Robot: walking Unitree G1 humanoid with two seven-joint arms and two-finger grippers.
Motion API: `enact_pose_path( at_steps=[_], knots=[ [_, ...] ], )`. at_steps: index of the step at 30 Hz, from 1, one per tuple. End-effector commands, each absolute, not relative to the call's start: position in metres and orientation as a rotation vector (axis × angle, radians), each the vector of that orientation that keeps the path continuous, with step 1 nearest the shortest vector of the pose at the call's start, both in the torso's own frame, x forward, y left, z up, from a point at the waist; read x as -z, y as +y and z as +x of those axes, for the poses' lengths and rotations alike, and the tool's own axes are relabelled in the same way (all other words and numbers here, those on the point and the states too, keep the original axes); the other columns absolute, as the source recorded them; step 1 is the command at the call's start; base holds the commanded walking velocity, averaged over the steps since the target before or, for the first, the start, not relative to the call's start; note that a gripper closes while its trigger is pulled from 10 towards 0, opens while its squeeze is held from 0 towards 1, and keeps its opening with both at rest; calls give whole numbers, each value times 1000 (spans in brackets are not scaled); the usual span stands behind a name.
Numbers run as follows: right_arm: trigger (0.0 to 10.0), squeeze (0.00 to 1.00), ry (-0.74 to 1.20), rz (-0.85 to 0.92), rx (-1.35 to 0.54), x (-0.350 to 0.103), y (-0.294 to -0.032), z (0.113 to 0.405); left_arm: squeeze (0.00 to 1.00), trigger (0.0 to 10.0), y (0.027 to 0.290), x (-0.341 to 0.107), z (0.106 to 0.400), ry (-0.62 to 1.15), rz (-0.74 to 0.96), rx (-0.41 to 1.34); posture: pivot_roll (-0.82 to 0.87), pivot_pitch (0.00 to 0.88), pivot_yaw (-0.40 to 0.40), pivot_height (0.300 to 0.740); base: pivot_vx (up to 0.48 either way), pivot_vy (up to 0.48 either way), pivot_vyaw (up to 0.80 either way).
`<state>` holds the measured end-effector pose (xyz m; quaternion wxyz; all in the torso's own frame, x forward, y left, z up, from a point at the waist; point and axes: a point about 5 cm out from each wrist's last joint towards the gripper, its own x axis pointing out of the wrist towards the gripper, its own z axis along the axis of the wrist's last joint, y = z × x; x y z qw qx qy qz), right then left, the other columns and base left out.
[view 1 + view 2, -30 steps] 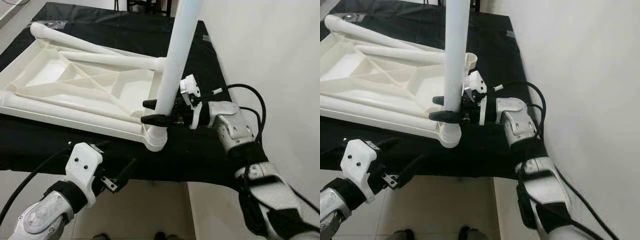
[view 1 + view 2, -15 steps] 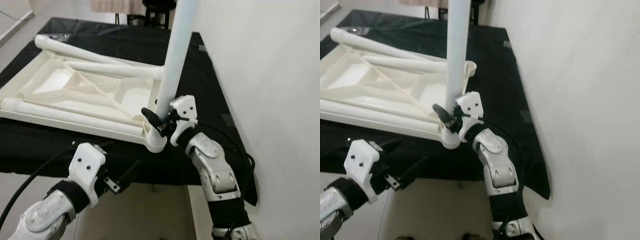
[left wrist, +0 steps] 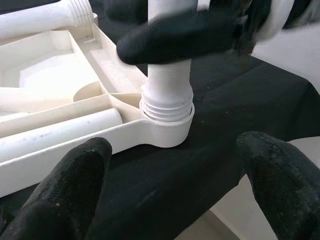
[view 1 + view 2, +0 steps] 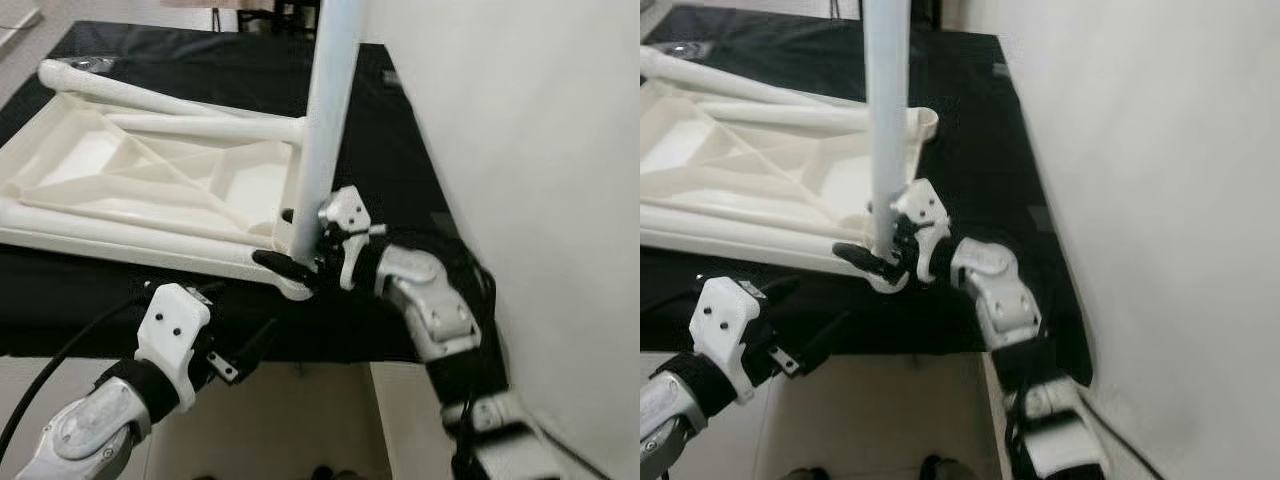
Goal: Building children table
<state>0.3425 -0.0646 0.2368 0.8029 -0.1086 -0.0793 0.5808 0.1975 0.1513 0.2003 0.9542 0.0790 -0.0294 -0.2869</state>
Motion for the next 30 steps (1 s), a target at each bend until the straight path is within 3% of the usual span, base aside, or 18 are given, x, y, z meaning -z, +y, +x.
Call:
enact_pose_path(
  at_steps=[1,11,12,26,30],
  knots=[
    [10000,0,-163,-237,-1355,-235,-64,341,0,10000,152,-198,196,-51,164,584,151,211,-145,740,0,0,0],
    [10000,0,-122,-202,-1559,-244,-68,349,0,10000,152,-197,195,-50,165,580,160,216,-149,740,0,0,0],
    [0,0,-117,-191,-1570,-245,-69,350,0,10000,152,-197,195,-50,165,580,161,215,-150,740,0,0,0],
    [0,0,-115,-189,-1525,-240,-79,357,0,10000,150,-197,194,-52,160,580,153,221,-150,740,0,0,0],
    [0,0,-121,-197,-1326,-234,-88,364,0,10000,149,-197,193,-51,160,582,149,223,-152,740,0,0,0]
  ],
)
